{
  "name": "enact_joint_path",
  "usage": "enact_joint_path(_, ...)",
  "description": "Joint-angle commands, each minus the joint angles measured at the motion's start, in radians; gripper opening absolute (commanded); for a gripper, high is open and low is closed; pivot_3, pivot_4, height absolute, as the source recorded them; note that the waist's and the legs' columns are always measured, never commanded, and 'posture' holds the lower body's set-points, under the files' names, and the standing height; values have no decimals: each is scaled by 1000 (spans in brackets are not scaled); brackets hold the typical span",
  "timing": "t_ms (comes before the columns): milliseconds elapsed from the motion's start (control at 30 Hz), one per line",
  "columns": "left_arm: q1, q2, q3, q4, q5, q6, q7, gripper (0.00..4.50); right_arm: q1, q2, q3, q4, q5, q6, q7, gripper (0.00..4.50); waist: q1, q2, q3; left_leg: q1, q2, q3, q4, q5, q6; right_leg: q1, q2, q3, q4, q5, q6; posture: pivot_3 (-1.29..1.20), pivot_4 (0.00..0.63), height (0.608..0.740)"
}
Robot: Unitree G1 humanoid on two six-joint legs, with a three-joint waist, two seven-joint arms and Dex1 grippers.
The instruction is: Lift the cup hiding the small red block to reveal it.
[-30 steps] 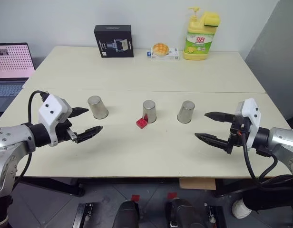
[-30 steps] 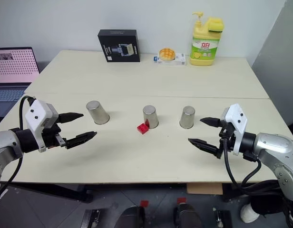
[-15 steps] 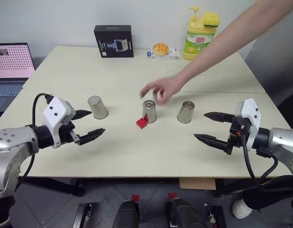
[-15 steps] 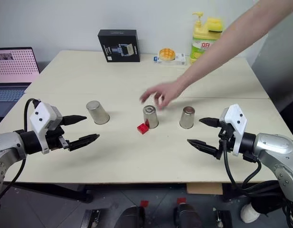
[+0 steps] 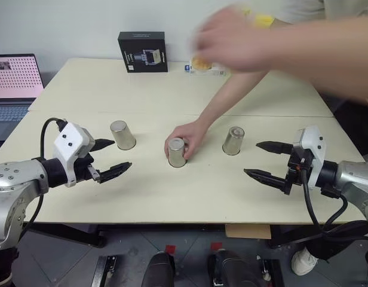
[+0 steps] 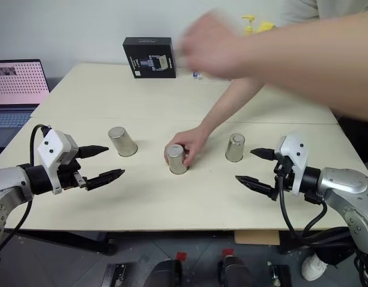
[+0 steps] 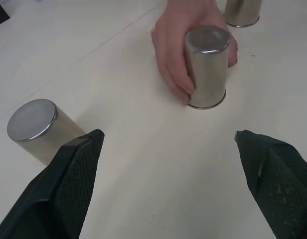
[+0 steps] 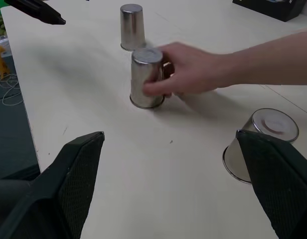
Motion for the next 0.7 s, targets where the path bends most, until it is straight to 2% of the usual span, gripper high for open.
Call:
enact_joint_path(33, -12, 15, 19, -16, 2, -21, -2, 4477, -1, -1, -21, -14, 3, -24, 9, 4500, 0, 0, 0, 0, 0, 0, 0, 0, 0, 0, 0, 0, 0, 0, 0, 0, 150, 740)
enact_joint_path(467, -25, 10, 11, -3, 8, -12, 14, 4477, -10, 3, -8, -16, 6, -22, 16, 4500, 0, 0, 0, 0, 0, 0, 0, 0, 0, 0, 0, 0, 0, 0, 0, 0, 150, 740)
enact_joint_path(700, -78, -22, 17, 91, -10, 20, 52, 4477, -68, 30, 50, -29, 15, -11, 17, 4500, 0, 0, 0, 0, 0, 0, 0, 0, 0, 0, 0, 0, 0, 0, 0, 0, 150, 740)
